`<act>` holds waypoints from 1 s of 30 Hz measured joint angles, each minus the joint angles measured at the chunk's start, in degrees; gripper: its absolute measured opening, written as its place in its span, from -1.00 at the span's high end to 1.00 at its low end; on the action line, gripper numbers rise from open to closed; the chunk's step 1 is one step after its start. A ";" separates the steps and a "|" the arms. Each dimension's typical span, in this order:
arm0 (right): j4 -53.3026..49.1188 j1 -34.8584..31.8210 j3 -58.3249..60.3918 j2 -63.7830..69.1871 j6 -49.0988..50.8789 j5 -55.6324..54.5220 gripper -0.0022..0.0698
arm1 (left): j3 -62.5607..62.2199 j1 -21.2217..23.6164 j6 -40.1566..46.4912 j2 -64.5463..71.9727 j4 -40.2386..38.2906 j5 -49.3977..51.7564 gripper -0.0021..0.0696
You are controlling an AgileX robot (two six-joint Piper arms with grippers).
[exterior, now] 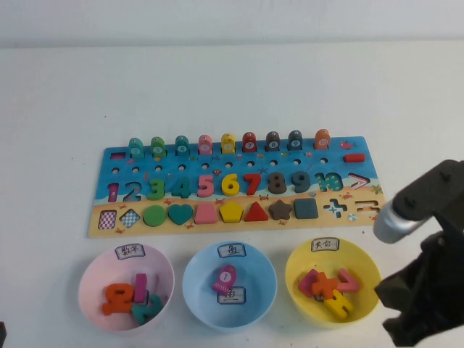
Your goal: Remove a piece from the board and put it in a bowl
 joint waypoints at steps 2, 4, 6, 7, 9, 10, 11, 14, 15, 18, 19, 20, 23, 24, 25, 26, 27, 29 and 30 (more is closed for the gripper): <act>-0.22 0.00 0.00 -2.32 -1.18 3.46 0.98 | 0.00 0.00 0.00 0.00 0.00 0.00 0.96; -0.35 0.00 0.00 -4.65 -2.14 6.09 0.98 | 0.00 0.00 0.00 0.00 0.00 0.00 0.96; -0.34 0.00 0.00 -7.65 -2.93 8.06 0.98 | 0.00 0.00 0.00 0.00 0.00 0.00 0.96; -0.44 0.00 0.12 -9.20 -3.04 9.17 0.98 | 0.00 0.00 0.00 0.00 0.00 0.00 0.96; -0.75 0.00 0.36 -12.26 -3.10 11.84 0.98 | 0.00 0.00 0.00 0.00 0.00 0.00 0.96; -1.09 0.00 0.49 -13.35 -3.18 12.97 0.98 | 0.00 0.00 0.00 0.00 0.00 0.00 0.96; -1.80 0.00 0.49 -14.59 -3.28 14.16 0.98 | 0.00 0.00 0.00 0.00 0.00 0.00 0.96; -3.41 0.00 0.49 -17.36 -3.23 15.74 0.98 | 0.00 0.00 0.00 0.00 0.00 0.00 0.96; -3.67 0.00 0.49 -18.07 -3.32 15.99 0.98 | 0.00 0.00 0.00 0.00 0.00 0.00 0.96; -4.06 0.00 0.58 -19.22 -4.03 16.37 0.98 | 0.00 0.00 0.00 0.00 0.00 0.00 0.96; -4.06 0.00 0.58 -19.34 -4.15 16.37 0.98 | 0.00 0.00 0.00 0.00 0.00 0.00 0.96; -4.06 0.00 0.72 -19.44 -4.15 16.14 0.98 | 0.00 0.00 0.00 0.00 0.00 0.00 0.96; -5.05 0.00 2.85 -19.58 -4.28 13.08 0.98 | 0.00 0.00 0.00 0.00 0.00 0.00 0.96; -5.73 0.00 3.84 -19.83 -4.31 11.17 0.98 | 0.00 0.00 0.00 0.00 0.00 0.00 0.96; -6.11 -0.36 5.37 -20.21 -4.31 8.81 0.98 | 0.00 0.00 0.00 0.00 0.00 0.00 0.96; -6.22 -0.98 6.87 -20.62 -4.41 6.69 0.98 | 0.00 0.00 0.00 0.00 0.00 0.00 0.96; -6.22 -2.30 9.05 -21.33 -4.41 3.84 0.98 | 0.00 0.00 0.00 0.00 0.00 0.00 0.96; -6.22 -6.46 14.12 -23.38 -4.41 -2.23 0.98 | 0.00 0.00 0.00 0.00 0.00 0.00 0.96; -6.10 -8.39 16.31 -24.42 -4.43 -4.79 0.98 | 0.00 0.00 0.00 0.00 0.00 0.00 0.96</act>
